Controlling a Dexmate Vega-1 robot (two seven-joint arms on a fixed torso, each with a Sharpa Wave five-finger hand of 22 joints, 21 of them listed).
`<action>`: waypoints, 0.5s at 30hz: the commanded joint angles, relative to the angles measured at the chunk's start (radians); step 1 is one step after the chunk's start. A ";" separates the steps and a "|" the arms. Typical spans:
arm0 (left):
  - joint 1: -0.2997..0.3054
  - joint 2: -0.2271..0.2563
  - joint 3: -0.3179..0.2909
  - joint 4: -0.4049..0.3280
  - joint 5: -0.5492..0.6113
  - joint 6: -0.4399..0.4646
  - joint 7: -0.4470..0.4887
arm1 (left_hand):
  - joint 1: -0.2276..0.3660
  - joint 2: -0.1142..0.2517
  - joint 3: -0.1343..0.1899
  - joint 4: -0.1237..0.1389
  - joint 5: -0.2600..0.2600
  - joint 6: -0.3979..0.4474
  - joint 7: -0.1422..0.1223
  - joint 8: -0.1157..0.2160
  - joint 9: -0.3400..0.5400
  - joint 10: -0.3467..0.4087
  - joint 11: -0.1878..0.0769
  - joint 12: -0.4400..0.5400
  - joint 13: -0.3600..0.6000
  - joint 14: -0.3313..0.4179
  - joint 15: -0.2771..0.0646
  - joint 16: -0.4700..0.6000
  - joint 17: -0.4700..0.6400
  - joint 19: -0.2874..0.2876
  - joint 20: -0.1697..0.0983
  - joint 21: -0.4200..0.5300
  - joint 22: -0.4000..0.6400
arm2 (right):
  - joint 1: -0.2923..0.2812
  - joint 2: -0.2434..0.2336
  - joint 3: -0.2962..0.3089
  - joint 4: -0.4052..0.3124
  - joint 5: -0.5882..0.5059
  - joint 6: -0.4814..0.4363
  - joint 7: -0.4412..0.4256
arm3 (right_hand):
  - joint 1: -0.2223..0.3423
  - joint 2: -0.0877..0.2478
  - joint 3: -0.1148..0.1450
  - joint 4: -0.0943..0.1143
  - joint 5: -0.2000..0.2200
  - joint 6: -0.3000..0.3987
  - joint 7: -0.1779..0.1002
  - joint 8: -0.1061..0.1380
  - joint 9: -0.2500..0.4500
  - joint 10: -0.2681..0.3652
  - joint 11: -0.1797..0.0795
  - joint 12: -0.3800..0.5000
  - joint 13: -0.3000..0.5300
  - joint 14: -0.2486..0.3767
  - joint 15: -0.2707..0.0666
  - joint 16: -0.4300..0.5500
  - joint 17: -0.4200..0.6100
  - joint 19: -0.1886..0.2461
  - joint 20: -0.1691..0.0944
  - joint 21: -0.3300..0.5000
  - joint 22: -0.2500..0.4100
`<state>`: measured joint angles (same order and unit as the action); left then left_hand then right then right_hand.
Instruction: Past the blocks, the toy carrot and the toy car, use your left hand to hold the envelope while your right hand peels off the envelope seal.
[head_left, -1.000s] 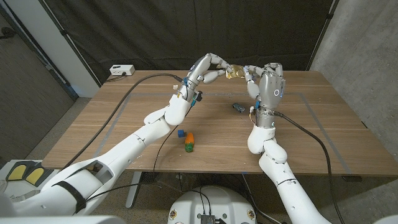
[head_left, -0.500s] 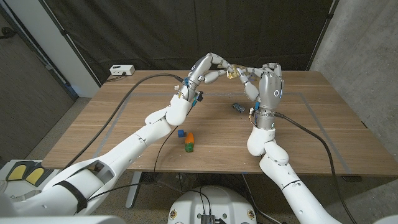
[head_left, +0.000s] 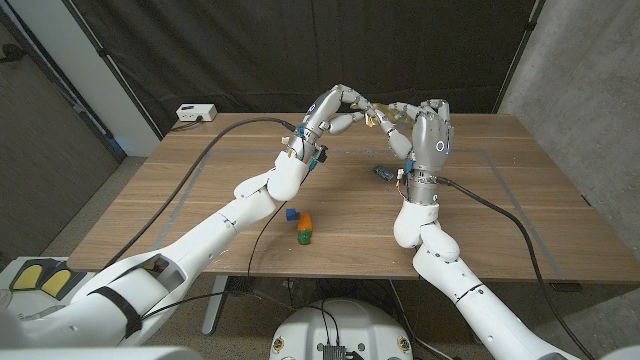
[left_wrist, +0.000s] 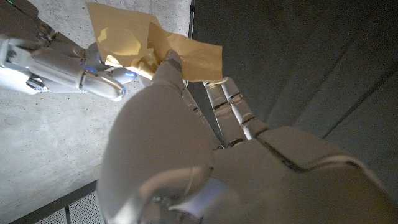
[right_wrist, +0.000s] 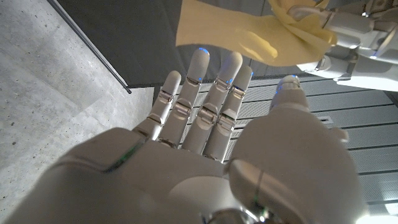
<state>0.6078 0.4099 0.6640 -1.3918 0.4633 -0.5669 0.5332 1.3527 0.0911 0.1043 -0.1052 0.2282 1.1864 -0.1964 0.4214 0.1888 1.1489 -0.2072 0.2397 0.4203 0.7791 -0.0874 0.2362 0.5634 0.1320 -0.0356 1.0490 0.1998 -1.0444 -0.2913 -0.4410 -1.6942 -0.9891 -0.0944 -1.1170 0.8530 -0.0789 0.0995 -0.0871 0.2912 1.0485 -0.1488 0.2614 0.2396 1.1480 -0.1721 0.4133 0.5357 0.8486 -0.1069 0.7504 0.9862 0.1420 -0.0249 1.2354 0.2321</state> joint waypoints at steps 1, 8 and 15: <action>-0.010 -0.002 0.006 0.014 0.013 -0.003 0.013 | 0.008 0.007 -0.008 -0.001 -0.003 0.007 0.000 -0.004 0.002 0.016 0.008 -0.002 0.002 0.008 -0.155 -0.002 0.004 -0.002 -0.027 0.007 0.000 | 0.025 -0.043 -0.066 -0.016 0.039 -0.095 0.000 | 0.016 -0.002 0.001 -0.005 0.019 0.019 -0.006 0.007 0.006 0.019 -0.004 0.000 0.006 -0.006 -0.117 -0.001 0.000 -0.003 0.002 0.006 -0.001; -0.012 0.000 0.008 0.016 0.013 -0.018 0.019 | 0.008 0.008 -0.010 0.000 -0.003 0.008 0.000 -0.006 0.002 0.017 0.009 -0.003 0.003 0.009 -0.155 -0.004 0.005 -0.001 -0.028 0.009 -0.001 | 0.020 -0.025 -0.057 -0.010 0.027 -0.112 0.000 | 0.022 -0.010 -0.007 -0.010 0.039 0.047 -0.006 0.021 0.016 0.059 -0.018 0.021 0.026 0.007 -0.117 0.013 0.014 -0.004 0.005 0.012 -0.005; -0.008 0.006 0.004 0.009 0.010 -0.026 0.018 | 0.009 0.009 -0.012 0.000 -0.004 0.010 0.000 -0.006 0.002 0.018 0.009 -0.004 0.004 0.010 -0.155 -0.005 0.007 -0.001 -0.029 0.010 -0.001 | 0.003 0.006 -0.029 -0.010 0.010 -0.125 0.000 | 0.064 0.004 0.002 -0.027 0.063 0.053 -0.006 0.030 0.030 0.058 -0.022 0.034 0.058 0.027 -0.118 0.033 0.028 0.018 -0.003 0.033 -0.004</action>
<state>0.5986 0.4100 0.6696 -1.3795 0.4743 -0.5791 0.5481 1.3578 0.0938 0.0989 -0.1024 0.2281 1.1864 -0.1964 0.4177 0.1887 1.1489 -0.2071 0.2378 0.4201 0.7791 -0.0874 0.2362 0.5681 0.1321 -0.0356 1.0554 0.1999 -1.0282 -0.3113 -0.4875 -1.7040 -0.9656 -0.1887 -1.1170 0.8964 -0.0806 0.0984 -0.1025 0.3443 1.0971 -0.1534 0.2849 0.2625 1.2001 -0.1917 0.4405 0.5817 0.8659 -0.1094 0.7769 1.0090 0.1445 -0.0268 1.2581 0.2275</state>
